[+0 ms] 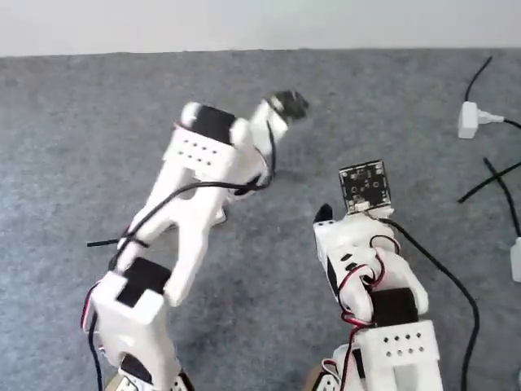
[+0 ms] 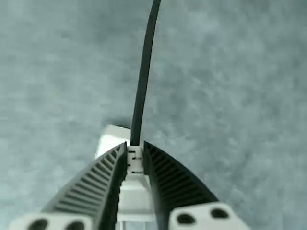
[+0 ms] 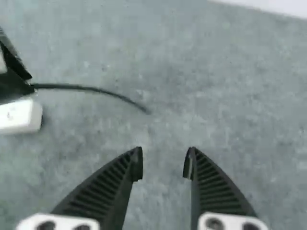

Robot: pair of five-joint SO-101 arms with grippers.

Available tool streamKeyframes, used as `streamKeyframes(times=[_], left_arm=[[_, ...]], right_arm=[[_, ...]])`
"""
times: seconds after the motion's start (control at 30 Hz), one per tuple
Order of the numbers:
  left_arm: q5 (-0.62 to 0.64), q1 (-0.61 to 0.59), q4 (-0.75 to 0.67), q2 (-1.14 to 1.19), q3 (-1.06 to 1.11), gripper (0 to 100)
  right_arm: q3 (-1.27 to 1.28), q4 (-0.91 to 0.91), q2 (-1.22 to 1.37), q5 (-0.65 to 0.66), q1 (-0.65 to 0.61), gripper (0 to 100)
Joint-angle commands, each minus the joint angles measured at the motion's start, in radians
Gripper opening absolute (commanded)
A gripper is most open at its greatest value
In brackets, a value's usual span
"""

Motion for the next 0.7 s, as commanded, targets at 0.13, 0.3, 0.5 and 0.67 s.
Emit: streamKeyframes(times=[0.13,0.3,0.5,0.67], left_arm=[[-0.011,0.109,-0.066,0.097,0.022,1],[-0.011,0.137,-0.094,0.167,0.022,1],[0.021,0.114,-0.133,0.292,0.022,1],[0.017,0.114,-0.147,0.4,0.016,1]], right_arm=[[-0.002,-0.019,-0.016,0.025,0.028,16.3],[0.055,-0.114,-0.016,0.023,0.108,16.2],[0.121,-0.213,-0.016,0.023,0.117,16.2],[0.123,-0.214,-0.016,0.026,0.119,16.2]])
